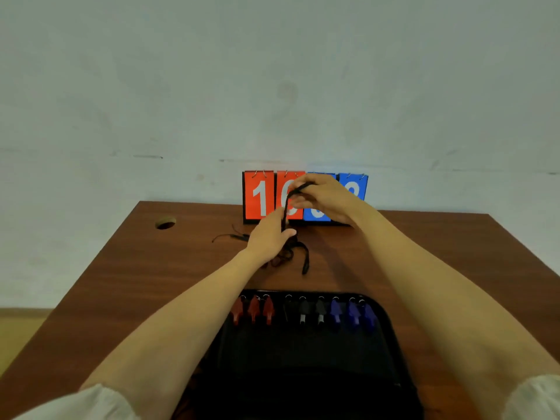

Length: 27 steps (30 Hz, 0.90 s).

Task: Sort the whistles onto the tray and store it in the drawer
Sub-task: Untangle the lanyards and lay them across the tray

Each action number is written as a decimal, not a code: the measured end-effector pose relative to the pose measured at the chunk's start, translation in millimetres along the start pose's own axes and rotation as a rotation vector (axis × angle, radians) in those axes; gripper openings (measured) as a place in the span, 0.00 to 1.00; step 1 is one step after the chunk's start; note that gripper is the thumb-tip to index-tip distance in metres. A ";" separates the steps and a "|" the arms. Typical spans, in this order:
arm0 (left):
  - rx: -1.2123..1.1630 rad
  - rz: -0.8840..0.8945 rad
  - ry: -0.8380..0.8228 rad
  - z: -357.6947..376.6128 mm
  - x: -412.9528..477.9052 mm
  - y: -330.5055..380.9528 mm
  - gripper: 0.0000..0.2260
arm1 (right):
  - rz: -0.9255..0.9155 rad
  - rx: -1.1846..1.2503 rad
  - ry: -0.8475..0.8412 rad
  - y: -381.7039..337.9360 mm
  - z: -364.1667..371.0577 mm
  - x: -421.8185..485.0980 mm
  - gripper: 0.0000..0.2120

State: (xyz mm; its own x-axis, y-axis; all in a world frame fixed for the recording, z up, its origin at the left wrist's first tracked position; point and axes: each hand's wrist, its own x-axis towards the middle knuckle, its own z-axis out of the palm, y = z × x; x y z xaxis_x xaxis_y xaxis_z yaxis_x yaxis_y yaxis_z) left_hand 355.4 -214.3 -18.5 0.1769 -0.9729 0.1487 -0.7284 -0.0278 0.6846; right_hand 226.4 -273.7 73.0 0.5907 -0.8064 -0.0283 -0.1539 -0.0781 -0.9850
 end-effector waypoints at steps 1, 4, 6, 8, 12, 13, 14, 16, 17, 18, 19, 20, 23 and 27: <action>0.014 0.009 -0.028 -3.3 -0.9 2.6 0.10 | -0.021 0.066 0.005 -9.5 -0.5 -4.8 0.12; 0.028 -0.003 0.010 -16.6 -8.1 4.9 0.06 | -0.067 0.263 0.092 -26.7 -7.9 -14.1 0.09; 0.036 -0.025 0.017 -26.6 -14.1 1.8 0.06 | -0.088 0.421 0.178 -31.4 -16.4 -20.1 0.10; 0.016 -0.055 0.010 -35.6 -20.4 -1.3 0.06 | -0.107 0.528 0.241 -31.3 -25.3 -25.6 0.11; -0.145 -0.100 0.147 -48.5 -26.0 0.3 0.08 | -0.094 0.635 0.339 -22.5 -34.5 -31.7 0.09; -0.157 -0.122 0.188 -51.3 -25.0 -0.4 0.08 | -0.086 0.663 0.366 -20.0 -36.2 -32.1 0.08; -0.138 -0.143 0.220 -54.8 -24.3 -0.8 0.07 | -0.078 0.683 0.389 -18.0 -38.0 -33.0 0.08; -0.056 -0.189 0.256 -61.5 -23.6 -3.1 0.06 | -0.068 0.694 0.427 -15.3 -41.3 -34.9 0.10; -0.017 -0.213 0.264 -63.6 -22.5 -5.2 0.06 | -0.058 0.691 0.440 -13.8 -42.9 -35.3 0.10; -0.016 -0.237 0.257 -65.1 -22.2 -6.5 0.05 | -0.043 0.685 0.452 -12.0 -44.1 -35.5 0.09; -0.052 -0.248 0.238 -65.3 -21.6 -7.3 0.05 | -0.021 0.680 0.456 -10.5 -44.5 -35.7 0.07; -0.105 -0.256 0.209 -64.8 -22.1 -5.5 0.04 | 0.004 0.662 0.461 -9.2 -44.6 -36.2 0.07; -0.130 -0.246 0.130 -59.2 -23.8 1.5 0.09 | 0.059 0.602 0.465 -3.7 -44.8 -35.0 0.07; 0.047 -0.273 -0.043 -46.2 -20.7 7.8 0.34 | 0.088 0.530 0.377 0.3 -42.1 -37.2 0.09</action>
State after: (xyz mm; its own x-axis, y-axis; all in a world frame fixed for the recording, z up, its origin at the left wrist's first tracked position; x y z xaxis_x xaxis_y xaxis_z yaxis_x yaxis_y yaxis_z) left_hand 376.6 -183.8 16.7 0.3429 -0.9369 -0.0678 -0.6879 -0.2996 0.6611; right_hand 171.1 -268.4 80.9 0.2607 -0.9543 -0.1462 0.2788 0.2194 -0.9350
